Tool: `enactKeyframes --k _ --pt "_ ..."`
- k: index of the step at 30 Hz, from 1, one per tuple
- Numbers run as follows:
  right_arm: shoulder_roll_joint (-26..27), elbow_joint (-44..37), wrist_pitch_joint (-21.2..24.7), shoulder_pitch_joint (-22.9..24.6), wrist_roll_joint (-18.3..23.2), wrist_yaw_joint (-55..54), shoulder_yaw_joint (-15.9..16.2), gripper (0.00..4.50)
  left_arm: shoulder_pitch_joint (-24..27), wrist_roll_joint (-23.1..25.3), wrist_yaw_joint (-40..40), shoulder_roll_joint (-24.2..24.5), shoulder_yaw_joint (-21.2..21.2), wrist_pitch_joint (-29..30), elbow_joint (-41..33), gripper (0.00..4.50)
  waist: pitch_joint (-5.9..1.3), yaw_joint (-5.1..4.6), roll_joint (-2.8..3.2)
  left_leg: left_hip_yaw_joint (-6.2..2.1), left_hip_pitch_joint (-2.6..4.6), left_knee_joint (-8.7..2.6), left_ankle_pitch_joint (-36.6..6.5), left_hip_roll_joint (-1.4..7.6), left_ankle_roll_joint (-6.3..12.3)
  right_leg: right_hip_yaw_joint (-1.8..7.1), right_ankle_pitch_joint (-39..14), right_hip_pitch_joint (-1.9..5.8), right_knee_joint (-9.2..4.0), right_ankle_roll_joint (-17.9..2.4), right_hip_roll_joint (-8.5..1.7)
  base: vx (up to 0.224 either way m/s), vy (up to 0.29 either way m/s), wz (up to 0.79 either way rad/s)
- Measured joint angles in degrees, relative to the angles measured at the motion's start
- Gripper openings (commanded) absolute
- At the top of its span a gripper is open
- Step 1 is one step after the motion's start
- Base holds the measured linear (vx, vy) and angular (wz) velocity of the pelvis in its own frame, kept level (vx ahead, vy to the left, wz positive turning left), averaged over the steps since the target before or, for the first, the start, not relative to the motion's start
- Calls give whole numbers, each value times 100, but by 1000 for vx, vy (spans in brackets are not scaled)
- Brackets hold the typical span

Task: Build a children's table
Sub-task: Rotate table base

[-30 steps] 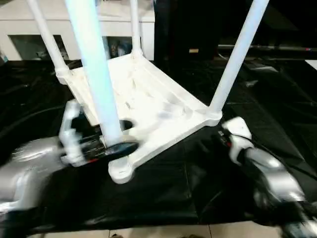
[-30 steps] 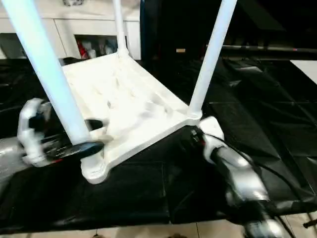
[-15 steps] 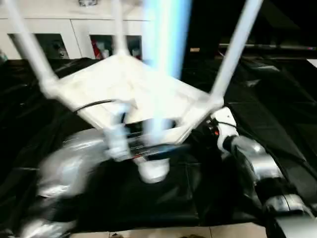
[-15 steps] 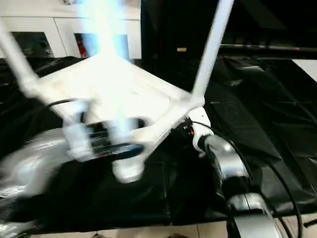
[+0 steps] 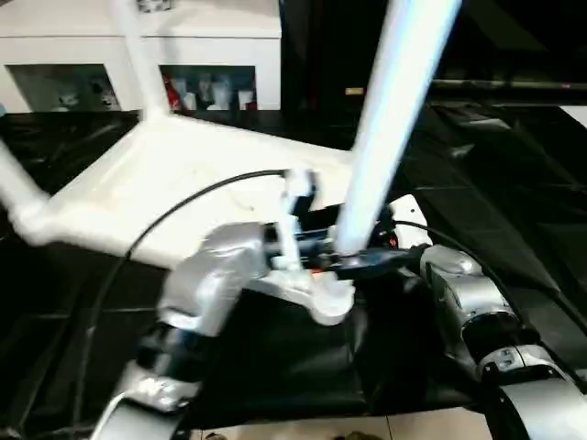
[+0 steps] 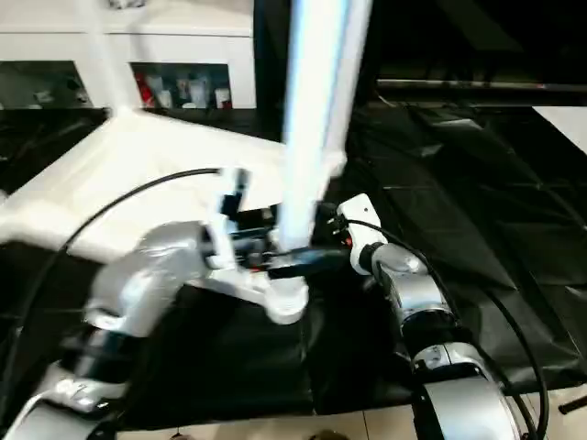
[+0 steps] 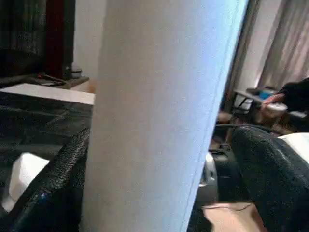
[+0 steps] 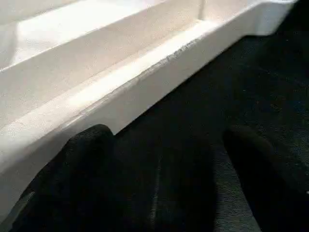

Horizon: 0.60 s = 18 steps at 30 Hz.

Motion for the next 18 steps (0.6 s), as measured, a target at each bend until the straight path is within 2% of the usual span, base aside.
enactKeyframes --k 7,12,14,18 --pt "20 100 -127 -34 6 106 -52 415 -143 303 202 -130 -145 -365 381 442 -1 -11 8 -2 -1 -1 0 1 1 -3 0 0 1 0 0 0 0 0" --pt "43 432 -307 -196 3 6 -158 415 -315 925 782 -290 -209 -895 1068 442 4 0 18 -1 -3 4 0 -1 1 -3 4 1 0 -6 -3 0 0 0" --pt "35 474 -379 -225 12 -52 -239 415 -490 1202 1127 -296 -247 -1125 1463 442 12 2 37 -1 -2 4 0 -1 1 -3 6 1 1 -9 -4 0 0 0" --pt "-61 438 -468 -229 116 10 -375 415 -609 1279 1301 -355 -220 -1355 1722 442 17 39 74 -2 -5 2 1 -1 2 -7 6 -1 0 -9 -4 0 0 0"
